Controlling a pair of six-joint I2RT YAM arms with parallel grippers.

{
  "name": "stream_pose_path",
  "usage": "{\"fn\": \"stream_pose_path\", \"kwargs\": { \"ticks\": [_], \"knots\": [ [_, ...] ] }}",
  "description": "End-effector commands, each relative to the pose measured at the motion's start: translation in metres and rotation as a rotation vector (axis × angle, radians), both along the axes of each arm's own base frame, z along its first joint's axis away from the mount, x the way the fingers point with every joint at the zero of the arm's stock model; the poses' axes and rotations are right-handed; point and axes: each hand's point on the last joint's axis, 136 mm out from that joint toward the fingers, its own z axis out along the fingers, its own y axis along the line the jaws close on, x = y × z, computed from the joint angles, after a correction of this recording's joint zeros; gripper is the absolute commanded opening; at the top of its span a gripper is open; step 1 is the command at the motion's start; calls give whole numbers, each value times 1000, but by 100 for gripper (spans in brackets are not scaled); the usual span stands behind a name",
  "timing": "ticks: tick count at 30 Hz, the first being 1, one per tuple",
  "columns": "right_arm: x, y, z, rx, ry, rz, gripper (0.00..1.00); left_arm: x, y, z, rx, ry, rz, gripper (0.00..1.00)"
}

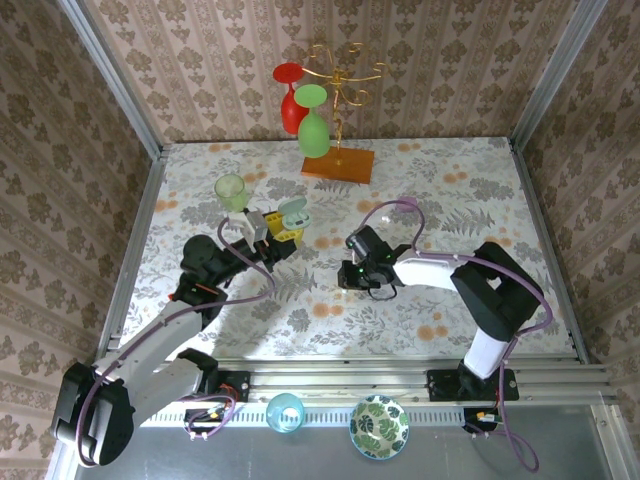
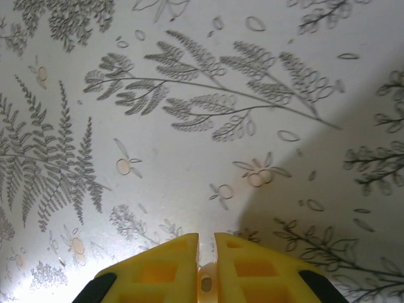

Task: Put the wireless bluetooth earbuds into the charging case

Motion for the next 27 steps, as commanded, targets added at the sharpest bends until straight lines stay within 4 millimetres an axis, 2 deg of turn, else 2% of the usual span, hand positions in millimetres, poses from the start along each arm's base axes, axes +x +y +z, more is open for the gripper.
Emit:
{"fn": "stream_pose_path", "kwargs": {
  "ticks": [1, 5, 9, 13, 17, 23, 27],
  "knots": [
    [0, -11, -8, -9, 4, -25, 16, 0, 0, 7, -8, -26, 0, 23],
    [1, -33, -7, -93, -24, -44, 26, 0, -1, 7, -8, -26, -3, 23],
    [2, -48, 8, -156, -73, -54, 38, 2, -2, 5, -6, -17, -5, 23],
    [1, -54, 24, -183, -115, -53, 45, 3, -4, 4, -7, -16, -10, 23],
    [-9, -40, 37, -162, -144, -15, 46, 4, -5, 4, -8, -15, -11, 22],
    [-25, -14, 21, -94, -74, 21, 33, 5, -6, 4, -15, -13, -15, 22],
    [-32, -1, 11, -74, -41, 52, 31, 3, -4, 4, -15, -16, -14, 23]
  ]
}}
